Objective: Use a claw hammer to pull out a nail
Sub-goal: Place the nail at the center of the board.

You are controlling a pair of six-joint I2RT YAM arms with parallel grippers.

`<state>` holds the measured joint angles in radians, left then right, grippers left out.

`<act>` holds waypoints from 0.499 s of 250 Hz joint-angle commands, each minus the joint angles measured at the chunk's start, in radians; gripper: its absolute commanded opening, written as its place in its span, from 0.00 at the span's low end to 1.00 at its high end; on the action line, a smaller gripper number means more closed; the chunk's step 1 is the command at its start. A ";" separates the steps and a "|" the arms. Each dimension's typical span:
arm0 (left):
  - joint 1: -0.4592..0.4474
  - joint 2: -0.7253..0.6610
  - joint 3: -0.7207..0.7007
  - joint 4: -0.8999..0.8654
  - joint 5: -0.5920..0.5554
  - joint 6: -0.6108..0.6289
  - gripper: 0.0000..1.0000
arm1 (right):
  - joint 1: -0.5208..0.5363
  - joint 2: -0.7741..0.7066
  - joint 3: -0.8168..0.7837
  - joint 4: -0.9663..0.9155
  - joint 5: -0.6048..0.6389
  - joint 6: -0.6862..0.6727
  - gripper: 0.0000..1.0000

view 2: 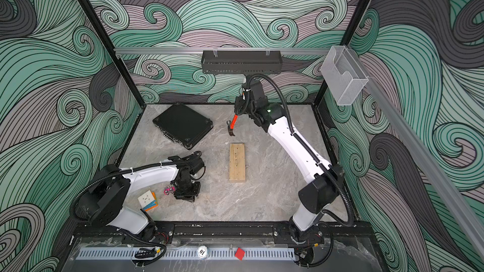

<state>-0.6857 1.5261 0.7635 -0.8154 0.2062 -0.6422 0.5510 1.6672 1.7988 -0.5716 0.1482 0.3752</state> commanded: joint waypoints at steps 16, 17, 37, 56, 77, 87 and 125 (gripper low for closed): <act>-0.008 0.040 -0.026 -0.017 -0.037 -0.013 0.02 | -0.005 -0.037 0.013 0.096 -0.010 0.015 0.00; -0.008 0.040 -0.026 -0.017 -0.037 -0.013 0.02 | -0.006 -0.037 0.013 0.096 -0.009 0.015 0.00; -0.007 0.041 -0.024 -0.022 -0.041 -0.014 0.03 | -0.005 -0.037 0.014 0.097 -0.010 0.014 0.00; -0.008 0.040 -0.022 -0.024 -0.043 -0.014 0.05 | -0.005 -0.035 0.014 0.097 -0.009 0.014 0.00; -0.008 0.038 -0.024 -0.028 -0.049 -0.017 0.07 | -0.007 -0.035 0.014 0.096 -0.009 0.014 0.00; -0.008 0.036 -0.023 -0.031 -0.049 -0.016 0.08 | -0.007 -0.035 0.014 0.096 -0.010 0.014 0.00; -0.009 0.032 -0.024 -0.034 -0.049 -0.021 0.10 | -0.009 -0.034 0.012 0.097 -0.011 0.017 0.00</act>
<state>-0.6861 1.5280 0.7647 -0.8169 0.2050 -0.6483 0.5461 1.6672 1.7988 -0.5709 0.1455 0.3756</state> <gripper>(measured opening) 0.099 0.204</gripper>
